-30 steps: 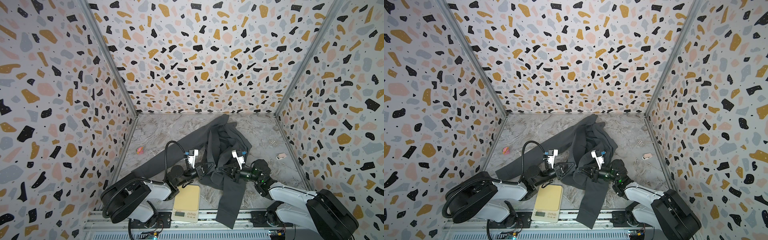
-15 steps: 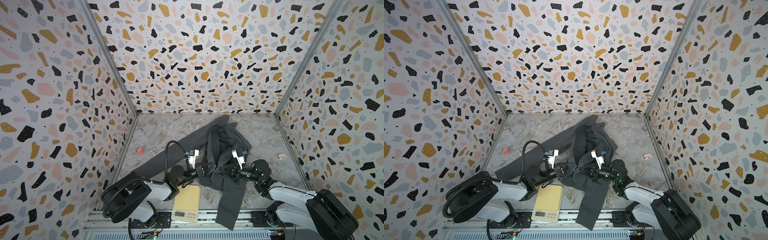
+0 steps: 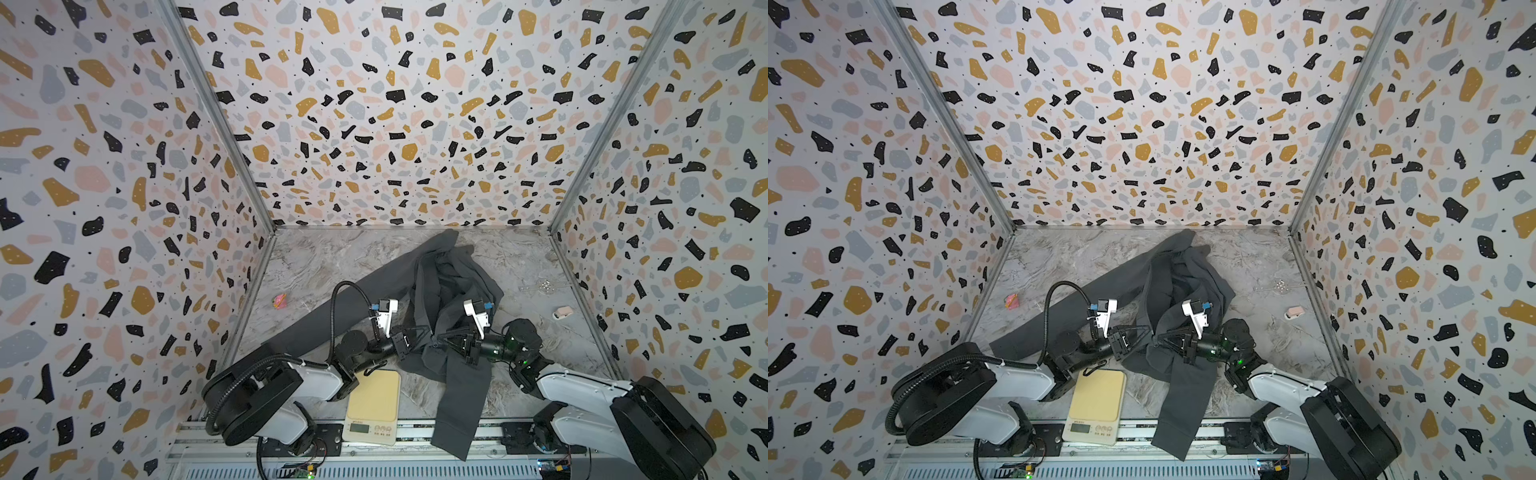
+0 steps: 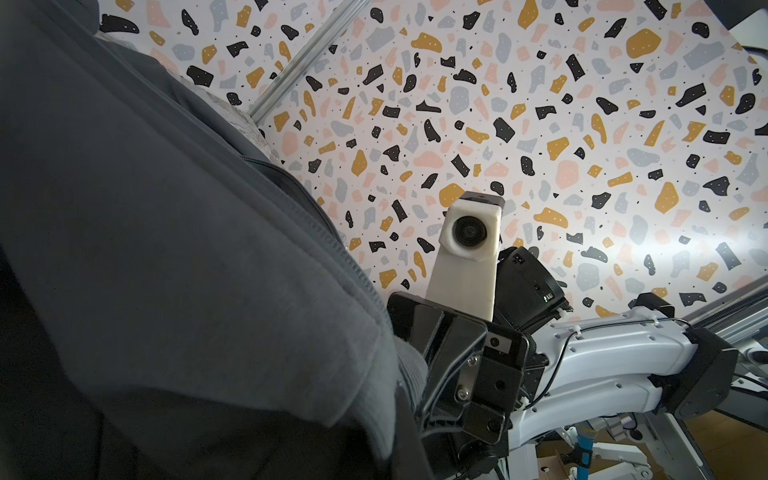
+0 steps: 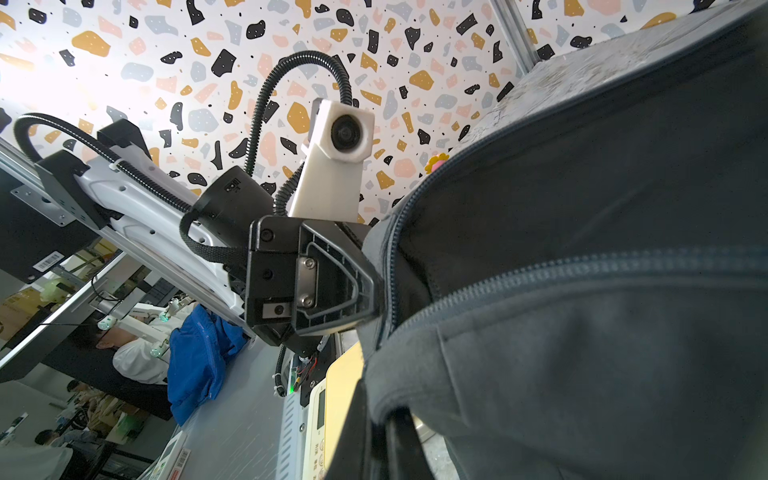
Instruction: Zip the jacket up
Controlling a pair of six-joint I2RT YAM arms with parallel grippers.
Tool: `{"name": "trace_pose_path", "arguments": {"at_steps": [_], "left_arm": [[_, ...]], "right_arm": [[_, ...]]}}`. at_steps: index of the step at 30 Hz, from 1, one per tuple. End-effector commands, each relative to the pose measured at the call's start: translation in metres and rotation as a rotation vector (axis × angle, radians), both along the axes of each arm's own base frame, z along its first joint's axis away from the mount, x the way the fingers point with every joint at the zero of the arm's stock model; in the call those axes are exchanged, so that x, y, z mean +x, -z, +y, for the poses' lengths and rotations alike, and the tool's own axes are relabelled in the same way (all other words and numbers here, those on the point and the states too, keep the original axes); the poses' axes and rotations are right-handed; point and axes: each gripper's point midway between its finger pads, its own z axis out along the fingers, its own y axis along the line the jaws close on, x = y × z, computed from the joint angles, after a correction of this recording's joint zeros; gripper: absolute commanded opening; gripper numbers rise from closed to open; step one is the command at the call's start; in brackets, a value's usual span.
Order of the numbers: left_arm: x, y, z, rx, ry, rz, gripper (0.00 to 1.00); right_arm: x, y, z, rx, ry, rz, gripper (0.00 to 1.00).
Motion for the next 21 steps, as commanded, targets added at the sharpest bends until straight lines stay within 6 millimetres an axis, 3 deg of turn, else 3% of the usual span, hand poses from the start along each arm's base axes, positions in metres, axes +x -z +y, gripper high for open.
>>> {"name": "trace_pose_path", "arguments": {"at_steps": [1, 21], "left_arm": [[-0.0013, -0.0305, -0.0026, -0.073, 0.018, -0.103, 0.0], [-0.0021, -0.0289, -0.0039, -0.072, 0.028, -0.101, 0.0]], "right_arm": [[0.0, -0.017, 0.0006, 0.042, -0.01, -0.059, 0.0], [0.0041, -0.0172, 0.0014, 0.058, -0.016, -0.054, 0.0]]}}
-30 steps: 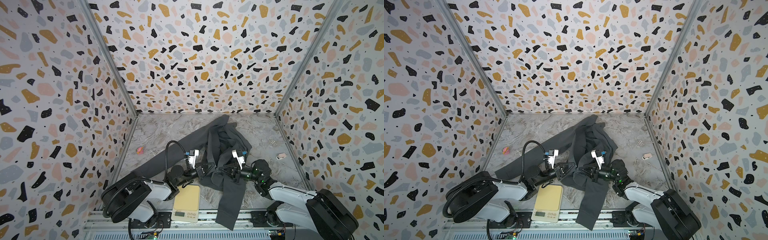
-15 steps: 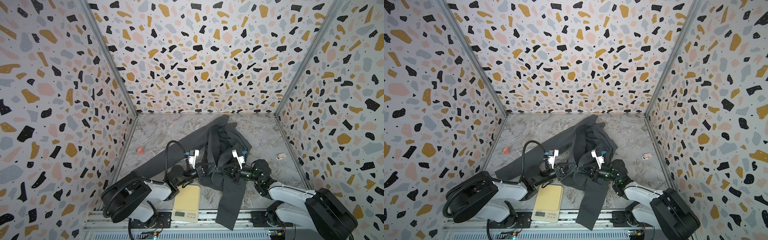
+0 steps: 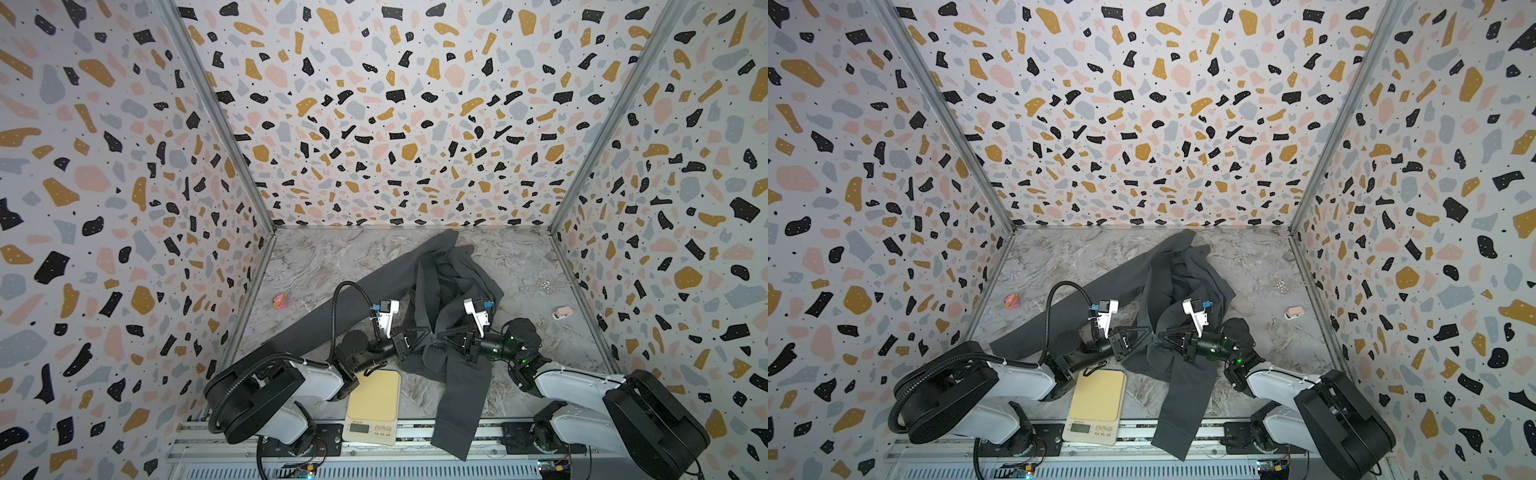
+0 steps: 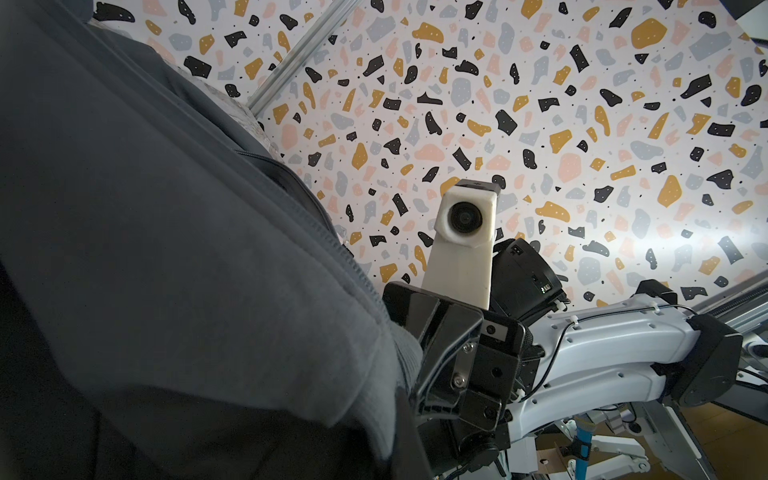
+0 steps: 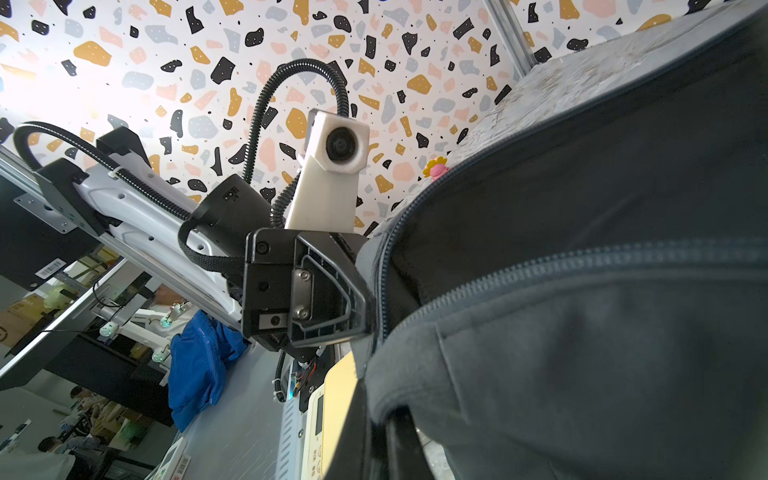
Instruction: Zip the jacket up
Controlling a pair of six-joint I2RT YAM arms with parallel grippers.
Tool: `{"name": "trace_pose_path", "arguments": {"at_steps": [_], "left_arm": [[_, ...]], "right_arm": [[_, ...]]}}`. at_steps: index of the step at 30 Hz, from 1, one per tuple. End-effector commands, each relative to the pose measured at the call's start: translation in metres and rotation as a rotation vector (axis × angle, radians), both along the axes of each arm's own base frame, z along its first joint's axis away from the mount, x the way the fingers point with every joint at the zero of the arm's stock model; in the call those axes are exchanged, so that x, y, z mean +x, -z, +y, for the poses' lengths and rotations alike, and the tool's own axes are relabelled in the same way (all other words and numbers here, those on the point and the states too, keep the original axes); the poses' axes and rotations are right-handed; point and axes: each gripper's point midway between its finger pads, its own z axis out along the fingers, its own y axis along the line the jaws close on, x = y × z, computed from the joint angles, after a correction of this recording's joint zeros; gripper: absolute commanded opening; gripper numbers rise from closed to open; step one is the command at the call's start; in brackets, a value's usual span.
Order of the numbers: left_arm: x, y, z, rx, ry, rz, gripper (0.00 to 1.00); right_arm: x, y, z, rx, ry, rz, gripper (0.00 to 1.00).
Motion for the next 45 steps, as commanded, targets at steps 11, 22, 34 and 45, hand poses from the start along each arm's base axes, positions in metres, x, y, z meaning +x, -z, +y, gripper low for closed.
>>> {"name": "trace_pose_path", "arguments": {"at_steps": [11, 22, 34, 45], "left_arm": [[-0.001, -0.031, -0.003, -0.081, 0.02, -0.104, 0.0], [-0.008, -0.029, -0.006, -0.093, 0.067, -0.088, 0.0], [-0.007, -0.023, -0.008, -0.078, 0.072, -0.079, 0.0], [-0.003, -0.016, -0.01, -0.044, 0.063, -0.073, 0.0]], "right_arm": [[0.001, -0.017, 0.004, 0.047, -0.031, -0.065, 0.0], [0.003, -0.017, 0.002, 0.056, -0.064, -0.114, 0.0], [0.009, -0.014, 0.005, 0.057, -0.11, -0.161, 0.0], [0.013, -0.021, 0.003, 0.116, -0.109, -0.17, 0.0]]}}
